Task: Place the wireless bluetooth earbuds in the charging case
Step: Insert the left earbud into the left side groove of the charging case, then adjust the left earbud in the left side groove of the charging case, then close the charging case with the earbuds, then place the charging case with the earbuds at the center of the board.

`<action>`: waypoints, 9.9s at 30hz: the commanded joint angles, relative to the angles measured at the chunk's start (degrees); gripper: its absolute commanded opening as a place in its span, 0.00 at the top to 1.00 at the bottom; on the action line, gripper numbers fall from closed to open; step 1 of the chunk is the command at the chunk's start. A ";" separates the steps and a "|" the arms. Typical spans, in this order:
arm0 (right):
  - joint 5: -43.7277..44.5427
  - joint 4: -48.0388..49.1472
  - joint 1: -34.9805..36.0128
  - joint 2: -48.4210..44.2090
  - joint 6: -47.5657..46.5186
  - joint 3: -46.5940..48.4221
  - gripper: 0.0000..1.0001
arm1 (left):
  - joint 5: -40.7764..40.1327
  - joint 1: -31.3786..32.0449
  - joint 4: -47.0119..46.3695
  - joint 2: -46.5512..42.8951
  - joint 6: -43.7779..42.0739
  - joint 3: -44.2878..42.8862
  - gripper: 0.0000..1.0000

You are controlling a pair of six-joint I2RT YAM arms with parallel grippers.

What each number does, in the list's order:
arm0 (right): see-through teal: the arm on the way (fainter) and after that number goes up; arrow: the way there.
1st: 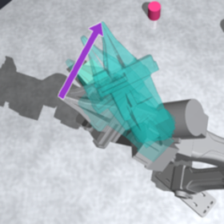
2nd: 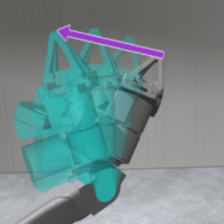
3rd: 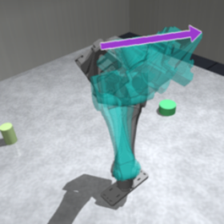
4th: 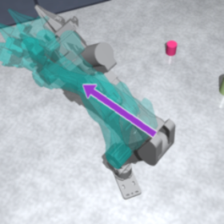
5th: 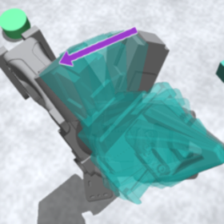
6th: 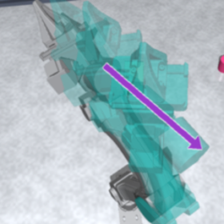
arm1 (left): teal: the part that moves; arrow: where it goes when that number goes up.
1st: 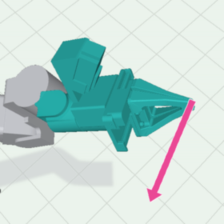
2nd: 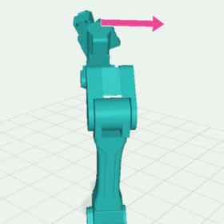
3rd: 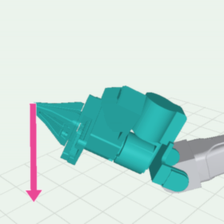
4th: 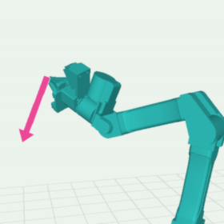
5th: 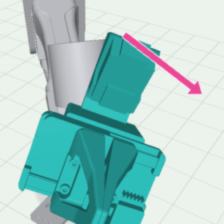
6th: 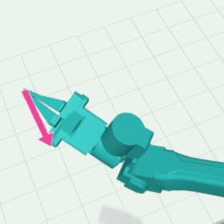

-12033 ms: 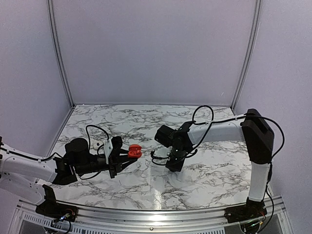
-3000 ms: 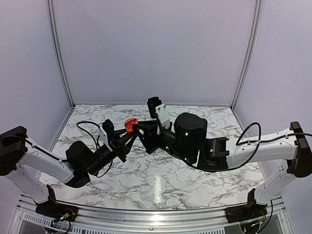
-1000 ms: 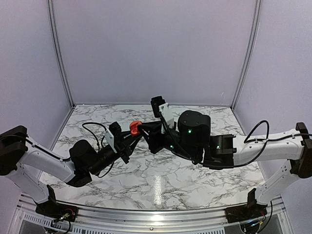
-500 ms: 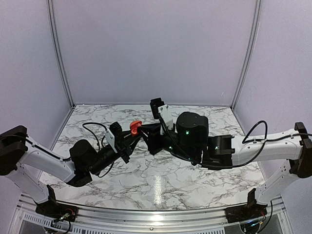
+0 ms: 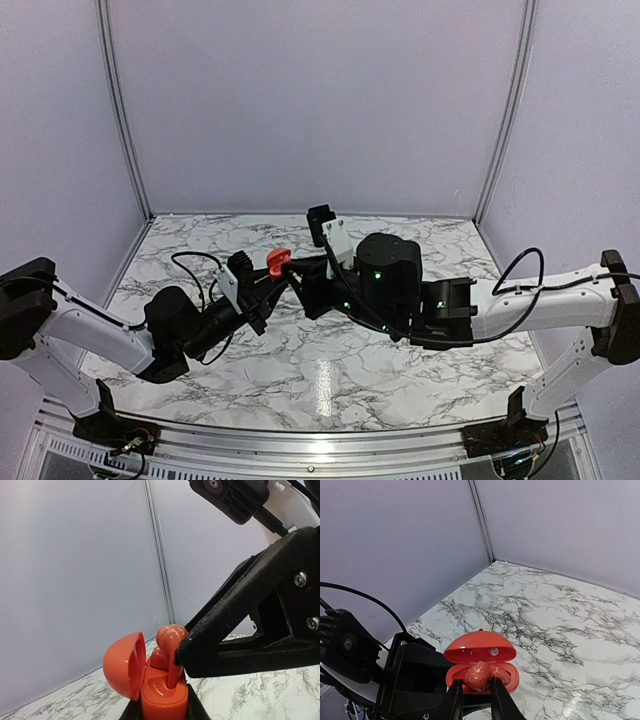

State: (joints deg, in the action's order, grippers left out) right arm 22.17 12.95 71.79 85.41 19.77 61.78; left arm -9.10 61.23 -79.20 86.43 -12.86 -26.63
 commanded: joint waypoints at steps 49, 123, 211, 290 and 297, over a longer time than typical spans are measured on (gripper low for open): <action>-21.62 -17.85 -5.86 -15.57 -22.46 0.11 0.69 | 23.40 -2.38 3.53 -3.56 20.08 -3.14 1.00; -24.75 -33.09 -8.46 -10.19 -32.89 5.88 0.14 | 41.40 -2.27 28.22 -2.20 18.24 -12.73 1.00; -63.14 -27.53 -11.63 -16.22 -30.15 -2.37 0.49 | 26.96 -6.30 24.73 -7.48 23.56 -9.30 1.00; -43.11 -14.83 -24.63 -19.11 -20.89 -7.72 0.46 | 27.20 -19.10 31.38 1.98 43.12 -11.17 1.00; -42.56 -14.53 -26.13 -19.95 -20.24 -9.85 0.44 | 27.31 -24.72 40.44 11.35 47.31 -14.97 1.00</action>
State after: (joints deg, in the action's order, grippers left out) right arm -21.23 -2.66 46.30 65.76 -1.65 52.93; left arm 18.98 37.85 -45.71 93.23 30.15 -37.98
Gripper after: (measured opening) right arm 0.563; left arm 0.203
